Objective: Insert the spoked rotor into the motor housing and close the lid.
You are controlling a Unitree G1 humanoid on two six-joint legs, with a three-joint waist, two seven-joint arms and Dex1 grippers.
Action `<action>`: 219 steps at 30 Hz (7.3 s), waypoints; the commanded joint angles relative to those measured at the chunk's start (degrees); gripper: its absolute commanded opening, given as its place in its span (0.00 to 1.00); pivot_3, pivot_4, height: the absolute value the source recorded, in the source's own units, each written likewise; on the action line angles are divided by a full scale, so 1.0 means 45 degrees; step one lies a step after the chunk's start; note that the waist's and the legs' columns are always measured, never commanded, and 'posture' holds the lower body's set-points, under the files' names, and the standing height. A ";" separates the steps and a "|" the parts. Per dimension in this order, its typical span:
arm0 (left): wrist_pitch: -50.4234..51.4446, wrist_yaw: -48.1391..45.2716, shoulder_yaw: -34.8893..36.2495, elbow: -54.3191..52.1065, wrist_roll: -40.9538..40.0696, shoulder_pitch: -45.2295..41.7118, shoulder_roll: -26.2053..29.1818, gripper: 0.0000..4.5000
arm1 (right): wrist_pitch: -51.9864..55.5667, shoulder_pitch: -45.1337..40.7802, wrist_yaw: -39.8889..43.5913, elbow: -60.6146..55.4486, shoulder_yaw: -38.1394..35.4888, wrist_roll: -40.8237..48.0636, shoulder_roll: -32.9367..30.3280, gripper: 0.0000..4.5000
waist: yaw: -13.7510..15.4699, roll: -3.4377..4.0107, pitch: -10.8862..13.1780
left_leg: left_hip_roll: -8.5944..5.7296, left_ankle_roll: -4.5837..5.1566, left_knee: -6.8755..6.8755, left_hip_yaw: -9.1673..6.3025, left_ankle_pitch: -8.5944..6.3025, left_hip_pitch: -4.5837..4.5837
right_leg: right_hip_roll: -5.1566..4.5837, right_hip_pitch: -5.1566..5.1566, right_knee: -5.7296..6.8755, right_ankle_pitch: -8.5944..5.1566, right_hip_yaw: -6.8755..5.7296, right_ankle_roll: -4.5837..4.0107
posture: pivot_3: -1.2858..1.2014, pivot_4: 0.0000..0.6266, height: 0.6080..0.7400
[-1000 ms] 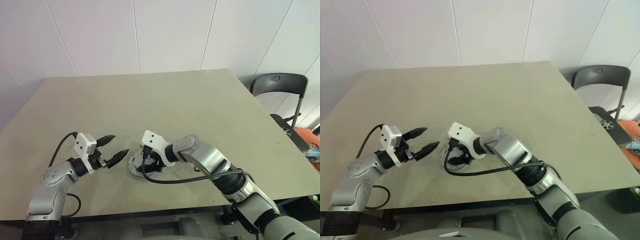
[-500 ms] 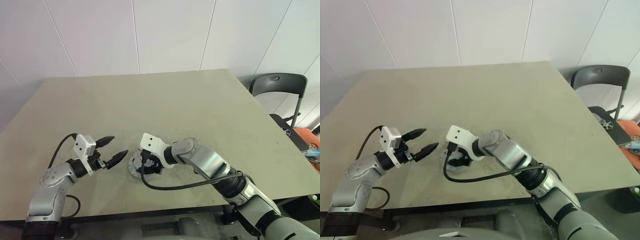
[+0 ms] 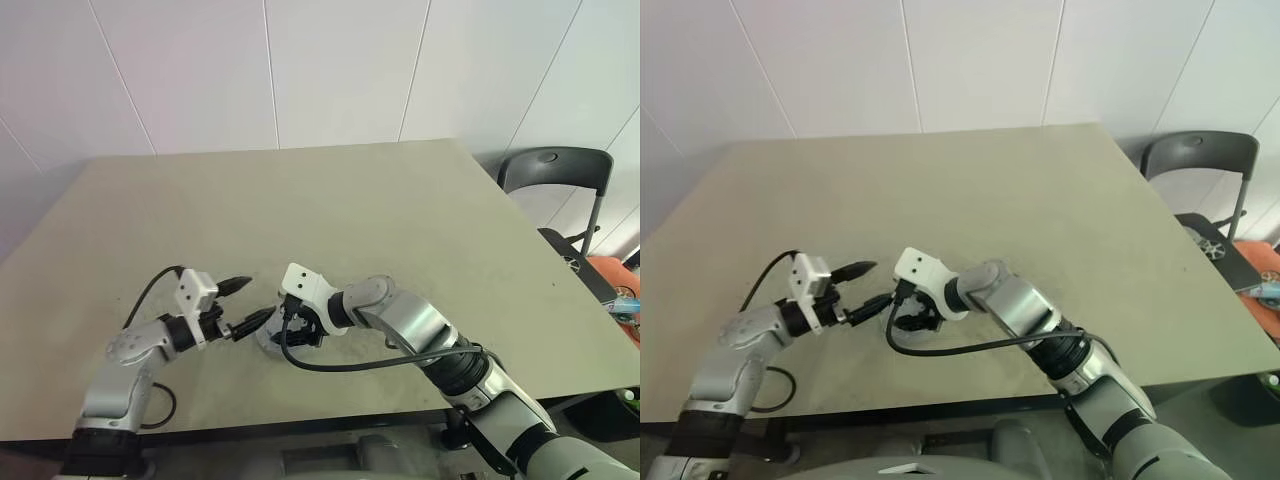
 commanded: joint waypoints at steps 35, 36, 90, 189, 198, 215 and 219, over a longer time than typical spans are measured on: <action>0.0166 -0.2241 -0.2246 0.2007 0.1704 -0.0731 0.1136 0.01 | 0.0166 0.0027 0.0201 0.0916 0.0070 -0.0089 -0.0075 0.67 | 0.0004 0.0108 -0.0100 | 0.0000 0.0003 -0.0012 -0.0005 -0.0002 0.0108 | -0.0007 0.0110 -0.0004 -0.0034 0.0000 0.0053 | 0.52 0.00 1.00; 0.0114 -0.2153 -0.2291 0.2156 0.1859 -0.0768 0.1173 0.01 | 0.0150 0.0032 0.0204 0.0916 0.0069 -0.0092 -0.0078 0.67 | 0.0006 0.0111 -0.0098 | 0.0000 0.0004 -0.0019 -0.0004 -0.0003 0.0139 | -0.0008 0.0143 -0.0008 -0.0038 0.0000 0.0057 | 0.52 0.00 1.00; -0.0540 -0.2610 -0.2062 0.2671 0.1616 -0.0891 0.0969 0.00 | 0.6937 0.0084 0.0244 0.2966 -0.3884 0.3841 -0.0087 0.99 | -0.0008 0.0184 -0.0128 | -0.0002 0.0034 -0.0072 -0.0008 -0.0023 0.0167 | -0.0019 0.0170 -0.0047 -0.0078 -0.0002 0.0111 | 0.52 0.00 1.00; 0.7727 0.6493 0.4786 -0.0568 -0.9985 -0.2246 -0.4653 0.99 | 0.2817 -0.2177 -0.7840 0.7534 -1.4373 1.3014 0.5742 0.26 | -0.0363 0.0146 -0.0122 | -0.0026 0.0009 0.0040 0.0014 -0.0005 -0.0248 | -0.0016 -0.0285 0.0108 0.0031 0.0049 0.0049 | 0.52 0.00 1.00; 0.7697 0.6776 0.4956 0.0525 -1.0515 -0.2661 -0.5150 0.99 | 0.3379 -0.1944 -0.7535 0.7045 -1.3699 1.3362 0.5704 0.26 | -0.0352 0.0144 -0.0123 | -0.0028 0.0009 0.0049 0.0015 -0.0005 -0.0251 | -0.0016 -0.0285 0.0110 0.0031 0.0049 0.0049 | 0.52 0.00 1.00; 0.7265 0.6490 0.5591 0.0675 -1.2108 -0.2760 -0.5756 0.53 | 0.3676 -0.1811 -0.6971 0.6963 -1.3134 1.3472 0.5446 0.26 | -0.0346 0.0141 -0.0125 | -0.0029 0.0009 0.0083 0.0013 -0.0005 -0.0249 | -0.0013 -0.0286 0.0155 0.0031 0.0050 0.0049 | 0.52 0.00 1.00; 0.7242 0.6644 0.5458 0.0603 -1.2100 -0.2745 -0.5771 0.52 | 0.3679 -0.1827 -0.6858 0.7007 -1.3071 1.3434 0.5380 0.26 | -0.0345 0.0141 -0.0124 | -0.0035 0.0010 0.0139 0.0014 -0.0006 -0.0258 | -0.0012 -0.0281 0.0178 0.0031 0.0050 0.0049 | 0.52 0.00 1.00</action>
